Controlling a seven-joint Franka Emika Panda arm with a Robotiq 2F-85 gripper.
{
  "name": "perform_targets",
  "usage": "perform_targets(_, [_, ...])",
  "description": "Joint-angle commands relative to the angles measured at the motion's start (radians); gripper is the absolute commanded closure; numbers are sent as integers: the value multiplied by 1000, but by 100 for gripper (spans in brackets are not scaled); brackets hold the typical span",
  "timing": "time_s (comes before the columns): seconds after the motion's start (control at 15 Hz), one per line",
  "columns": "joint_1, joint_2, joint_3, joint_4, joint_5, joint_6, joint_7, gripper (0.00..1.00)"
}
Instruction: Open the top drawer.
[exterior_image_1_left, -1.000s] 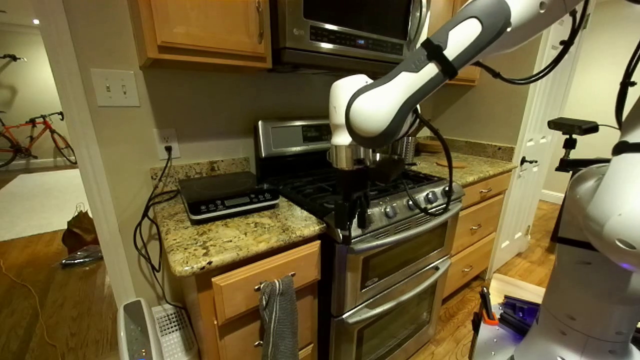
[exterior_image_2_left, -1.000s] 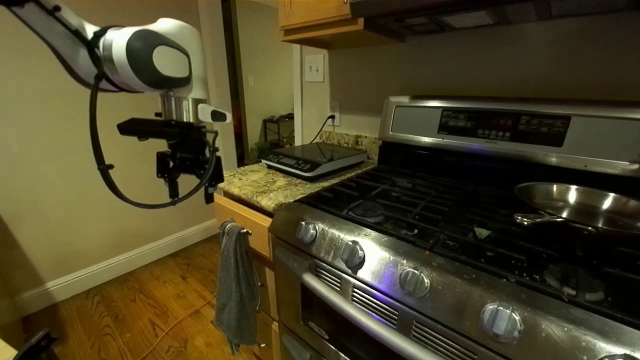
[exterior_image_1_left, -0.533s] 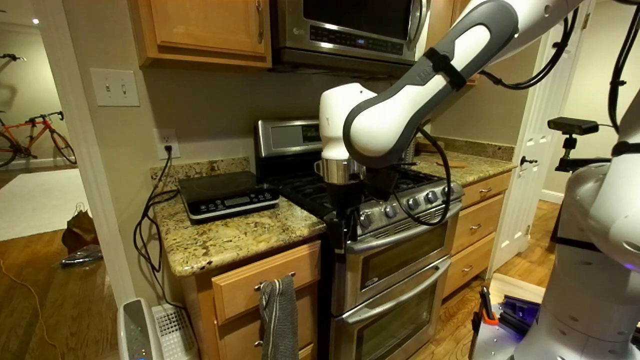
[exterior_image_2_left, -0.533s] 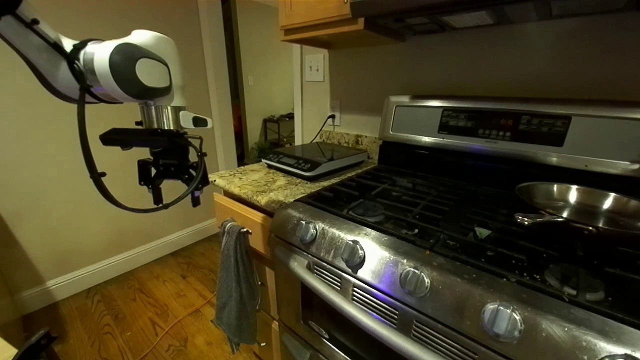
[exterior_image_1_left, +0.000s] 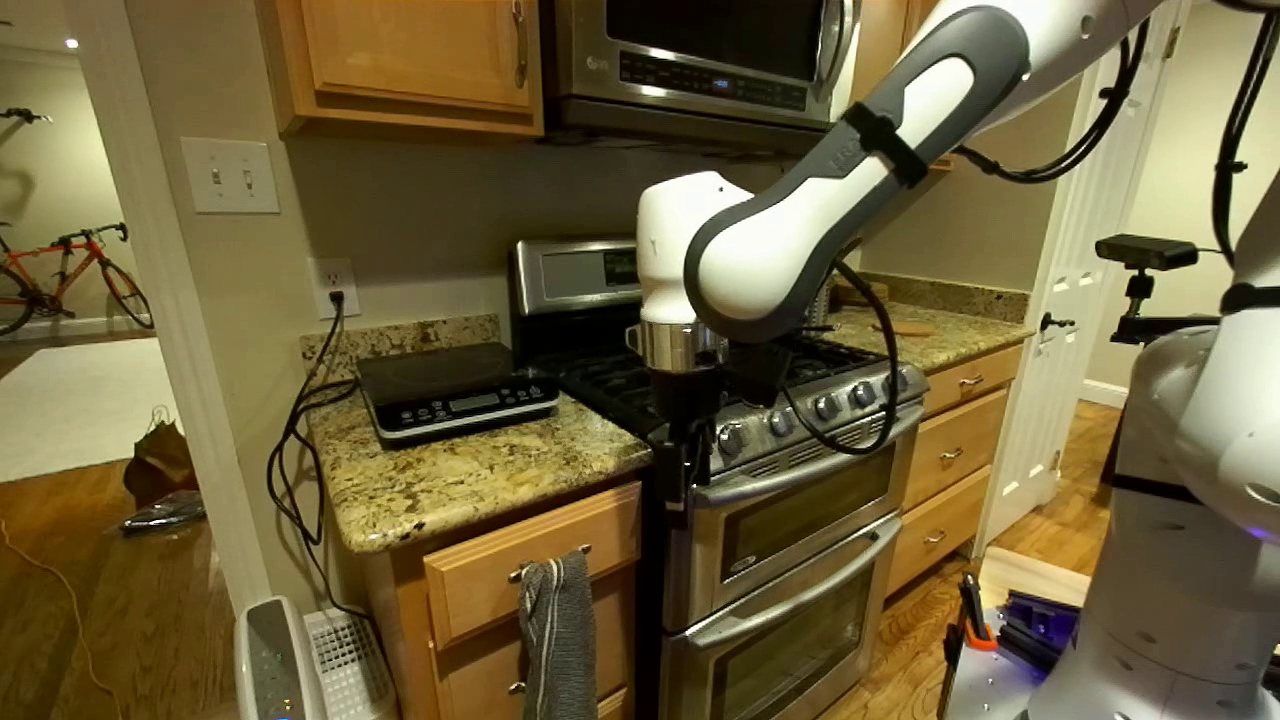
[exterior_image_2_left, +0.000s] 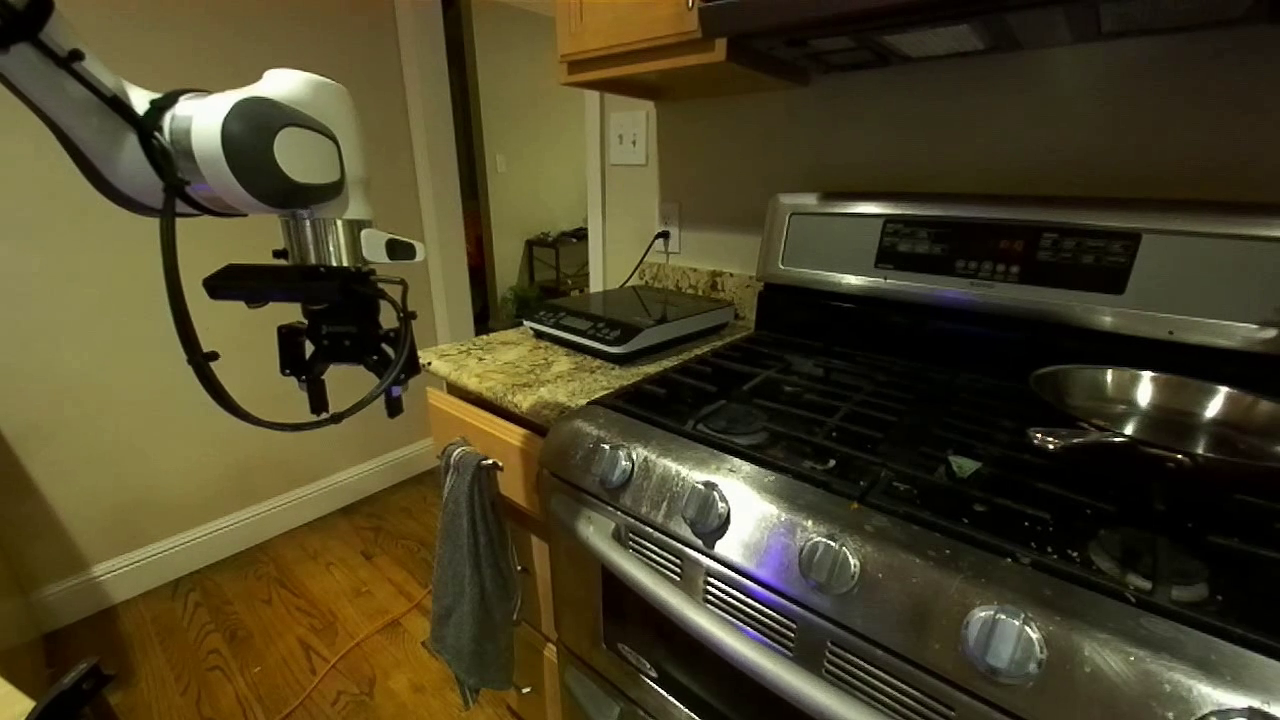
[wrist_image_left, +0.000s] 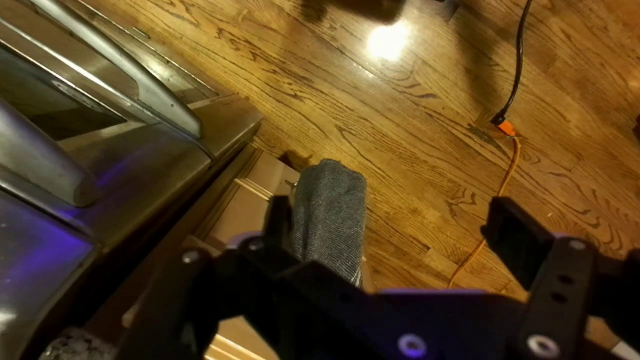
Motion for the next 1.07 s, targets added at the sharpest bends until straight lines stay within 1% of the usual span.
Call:
perform_targets(0.0, [10, 64, 13, -9, -30, 147, 4, 0])
perform_targets(0.2, [19, 129, 33, -14, -98, 283, 15, 0])
perform_targets(0.4, [28, 201, 47, -5, -204, 373, 17, 0])
perform_targets(0.47, [32, 221, 47, 1, -256, 385, 20, 0])
perform_targets(0.53, [28, 191, 43, 0, -190, 341, 0, 0])
perform_targets(0.67, [31, 212, 43, 3, -196, 348, 2, 0])
perform_targets(1.0, [31, 211, 42, 8, -196, 348, 2, 0])
